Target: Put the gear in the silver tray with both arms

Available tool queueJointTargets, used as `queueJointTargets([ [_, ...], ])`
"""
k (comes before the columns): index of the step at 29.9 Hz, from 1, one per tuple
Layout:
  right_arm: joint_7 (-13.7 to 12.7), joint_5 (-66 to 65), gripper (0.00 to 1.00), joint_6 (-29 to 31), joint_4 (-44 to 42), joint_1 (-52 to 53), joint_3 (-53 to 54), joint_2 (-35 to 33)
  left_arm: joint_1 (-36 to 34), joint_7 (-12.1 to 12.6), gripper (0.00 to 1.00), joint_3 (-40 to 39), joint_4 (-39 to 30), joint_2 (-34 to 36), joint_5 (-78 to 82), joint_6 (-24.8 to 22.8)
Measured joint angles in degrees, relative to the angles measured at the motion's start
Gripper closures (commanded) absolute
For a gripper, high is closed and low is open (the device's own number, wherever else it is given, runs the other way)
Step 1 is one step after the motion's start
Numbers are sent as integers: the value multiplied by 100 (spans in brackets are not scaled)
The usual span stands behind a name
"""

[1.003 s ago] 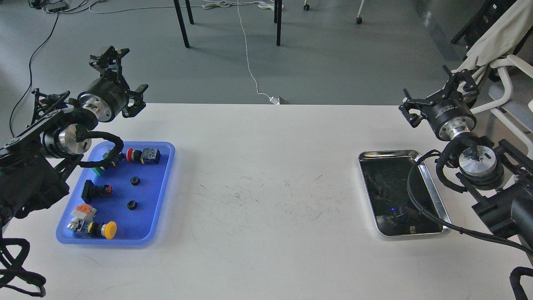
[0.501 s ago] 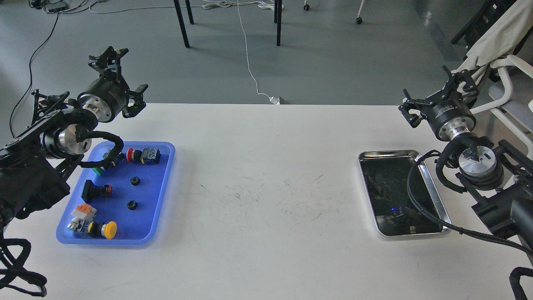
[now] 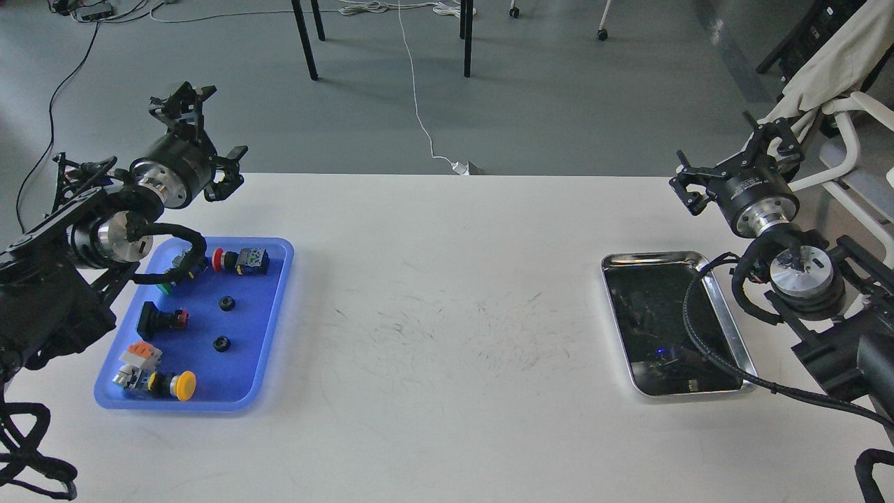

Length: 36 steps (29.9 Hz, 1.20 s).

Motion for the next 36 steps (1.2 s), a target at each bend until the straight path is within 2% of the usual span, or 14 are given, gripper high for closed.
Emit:
queueJointTargets([
  [20, 0, 0, 1, 0, 0, -13, -8, 6, 154, 9, 1, 43, -37, 108, 8, -69],
  [24, 1, 0, 1, 0, 0, -47, -9, 1, 142, 44, 1, 336, -123, 306, 28, -93],
  [30, 3, 0, 1, 12, 0, -91, -9, -1, 88, 61, 1, 846, -579, 809, 133, -398],
  [36, 3, 0, 1, 19, -4, -98, -34, 11, -5, 117, 1, 1048, -999, 1488, 850, -512],
])
